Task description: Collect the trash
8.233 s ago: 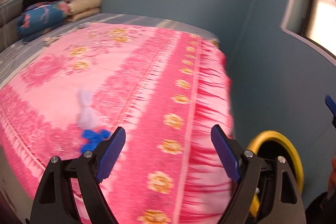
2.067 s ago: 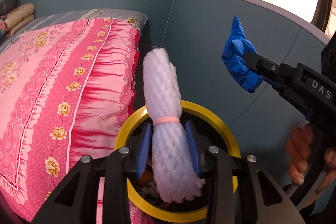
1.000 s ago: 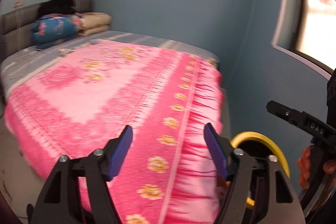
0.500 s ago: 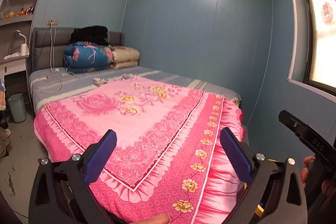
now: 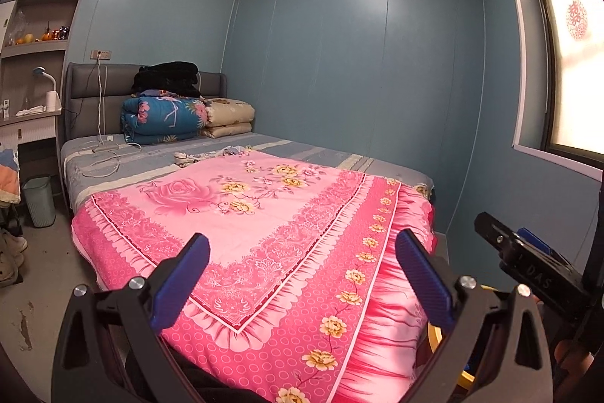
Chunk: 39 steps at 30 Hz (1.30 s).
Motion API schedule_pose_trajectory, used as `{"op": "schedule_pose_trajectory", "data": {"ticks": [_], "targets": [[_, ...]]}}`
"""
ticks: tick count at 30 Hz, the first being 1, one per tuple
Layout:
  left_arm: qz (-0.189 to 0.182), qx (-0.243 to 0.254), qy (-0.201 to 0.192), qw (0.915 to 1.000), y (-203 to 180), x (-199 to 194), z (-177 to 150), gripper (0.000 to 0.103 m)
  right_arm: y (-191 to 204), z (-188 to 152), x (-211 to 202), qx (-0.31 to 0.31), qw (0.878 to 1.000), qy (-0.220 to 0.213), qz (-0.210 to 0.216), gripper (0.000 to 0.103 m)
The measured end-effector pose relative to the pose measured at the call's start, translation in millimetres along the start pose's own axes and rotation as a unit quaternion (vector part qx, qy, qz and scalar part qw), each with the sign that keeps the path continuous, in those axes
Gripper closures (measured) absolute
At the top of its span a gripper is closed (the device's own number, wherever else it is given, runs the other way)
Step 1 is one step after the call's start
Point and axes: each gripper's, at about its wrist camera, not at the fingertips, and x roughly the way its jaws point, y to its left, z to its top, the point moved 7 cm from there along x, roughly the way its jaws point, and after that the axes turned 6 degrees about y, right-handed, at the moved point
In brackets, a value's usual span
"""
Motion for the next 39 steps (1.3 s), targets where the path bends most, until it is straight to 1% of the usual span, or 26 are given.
{"op": "schedule_pose_trajectory", "data": {"ticks": [5,11,25,39], "targets": [[-0.004,-0.005,0.006,1.0000,-1.4,2.2,-3.0,0.008,-7.3,-5.2,-3.5,0.007,1.000,-0.004,-0.020,0.008],[-0.009,-0.006,0.013,0.9999,-3.2,4.8,-5.2,0.008,-12.2,-8.5,1.4,0.015,1.000,0.005,-0.027,0.008],[-0.017,-0.008,0.022,0.9996,-5.9,7.6,-6.9,0.008,-13.8,-10.1,4.0,0.020,0.999,0.016,-0.031,0.008],[-0.019,-0.008,0.024,0.9995,-8.0,9.7,-7.4,0.008,-14.3,-9.6,4.3,0.020,0.999,0.015,-0.033,0.008]]}}
